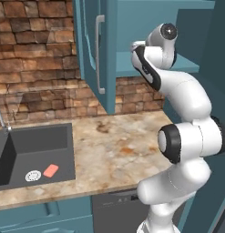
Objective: Pick up the sponge and bar soap from the sink, and place them back in the cabinet, and close the cabinet doors.
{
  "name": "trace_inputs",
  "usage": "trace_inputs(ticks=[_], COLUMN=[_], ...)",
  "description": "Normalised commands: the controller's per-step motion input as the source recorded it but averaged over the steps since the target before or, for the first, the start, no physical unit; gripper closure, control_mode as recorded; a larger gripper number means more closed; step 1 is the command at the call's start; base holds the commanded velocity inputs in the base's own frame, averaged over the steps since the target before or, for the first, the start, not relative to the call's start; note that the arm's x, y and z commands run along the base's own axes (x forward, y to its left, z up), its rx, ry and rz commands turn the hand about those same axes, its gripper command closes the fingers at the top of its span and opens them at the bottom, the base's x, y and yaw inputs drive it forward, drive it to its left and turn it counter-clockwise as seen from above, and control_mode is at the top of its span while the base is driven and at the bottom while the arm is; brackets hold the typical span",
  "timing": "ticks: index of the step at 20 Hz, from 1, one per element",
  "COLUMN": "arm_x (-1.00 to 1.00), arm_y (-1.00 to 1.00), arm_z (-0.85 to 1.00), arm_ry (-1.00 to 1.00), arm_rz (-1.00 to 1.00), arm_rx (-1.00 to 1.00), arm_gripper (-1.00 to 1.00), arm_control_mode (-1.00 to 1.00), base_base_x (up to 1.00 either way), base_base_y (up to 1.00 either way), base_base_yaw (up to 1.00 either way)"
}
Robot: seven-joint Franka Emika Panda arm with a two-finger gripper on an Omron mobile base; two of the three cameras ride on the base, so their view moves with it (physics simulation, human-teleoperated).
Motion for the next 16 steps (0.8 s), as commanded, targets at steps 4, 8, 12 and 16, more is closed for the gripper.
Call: trace_inputs(ticks=[4, 8, 12, 16], arm_x=[0.26, 0.18, 0.19, 0.31], arm_y=[0.0, 0.0, 0.0, 0.0], arm_z=[-0.54, -0.56, -0.34, -0.1], arm_ry=[0.01, 0.0, 0.0, 0.0], arm_rz=[0.0, 0.0, 0.0, 0.0], arm_rx=[0.0, 0.0, 0.0, 0.0], arm_gripper=[1.0, 1.0, 1.0, 1.0], arm_control_mode=[-1.0, -1.0, -1.0, -1.0], base_base_x=[0.0, 0.0, 0.0, 0.0], base_base_y=[0.0, 0.0, 0.0, 0.0], base_base_yaw=[0.0, 0.0, 0.0, 0.0])
